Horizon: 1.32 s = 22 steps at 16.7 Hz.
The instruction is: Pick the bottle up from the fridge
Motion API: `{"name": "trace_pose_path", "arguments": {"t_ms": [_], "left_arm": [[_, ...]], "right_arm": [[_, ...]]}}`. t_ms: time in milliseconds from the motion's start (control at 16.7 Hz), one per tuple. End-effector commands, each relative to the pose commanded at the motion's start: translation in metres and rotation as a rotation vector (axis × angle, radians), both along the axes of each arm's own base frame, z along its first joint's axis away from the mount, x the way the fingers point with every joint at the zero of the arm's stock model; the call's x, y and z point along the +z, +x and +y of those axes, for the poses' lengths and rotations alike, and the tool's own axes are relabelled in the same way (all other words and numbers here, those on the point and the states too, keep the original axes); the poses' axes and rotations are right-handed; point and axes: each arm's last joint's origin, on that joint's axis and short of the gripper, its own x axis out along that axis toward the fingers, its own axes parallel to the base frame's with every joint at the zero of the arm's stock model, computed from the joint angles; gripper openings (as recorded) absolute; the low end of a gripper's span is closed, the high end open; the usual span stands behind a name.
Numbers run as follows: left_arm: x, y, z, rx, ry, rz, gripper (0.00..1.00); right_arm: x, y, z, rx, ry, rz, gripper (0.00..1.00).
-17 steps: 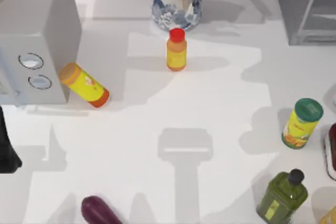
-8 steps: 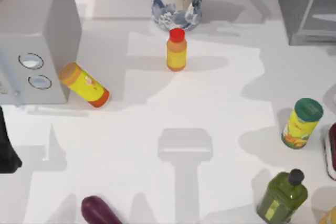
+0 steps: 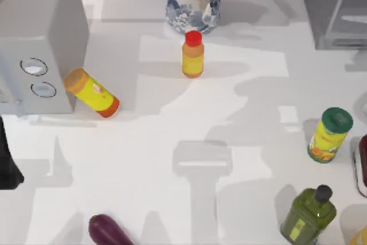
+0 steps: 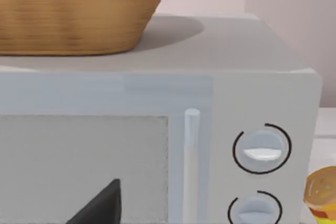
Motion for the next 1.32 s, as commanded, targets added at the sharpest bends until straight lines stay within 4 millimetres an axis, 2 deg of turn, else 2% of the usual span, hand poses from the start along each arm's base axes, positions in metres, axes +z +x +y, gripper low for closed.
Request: {"name": "trace_pose_path", "arguments": {"t_ms": [180, 300, 480, 660, 840, 1020, 1320], "left_arm": [[0.0, 0.0, 0.0, 0.0, 0.0, 0.0, 1.0], [0.0, 0.0, 0.0, 0.0, 0.0, 0.0, 1.0], [0.0, 0.0, 0.0, 0.0, 0.0, 0.0, 1.0], [0.0, 0.0, 0.0, 0.0, 0.0, 0.0, 1.0], [0.0, 0.0, 0.0, 0.0, 0.0, 0.0, 1.0], [0.0, 0.0, 0.0, 0.0, 0.0, 0.0, 1.0], [0.0, 0.0, 0.0, 0.0, 0.0, 0.0, 1.0]], "right_arm": [[0.02, -0.049, 0.022, -0.002, -0.002, -0.006, 0.0], [0.024, -0.087, 0.035, -0.003, 0.0, -0.009, 0.0], [0.014, -0.142, 0.052, -0.004, 0.005, -0.013, 0.0], [-0.013, -0.183, 0.062, -0.003, 0.011, -0.013, 0.0], [-0.042, -0.205, 0.067, 0.0, 0.014, -0.013, 0.0], [-0.063, -0.214, 0.07, 0.002, 0.014, -0.008, 0.0], [-0.071, -0.215, 0.071, 0.003, 0.013, -0.005, 0.0]]}}
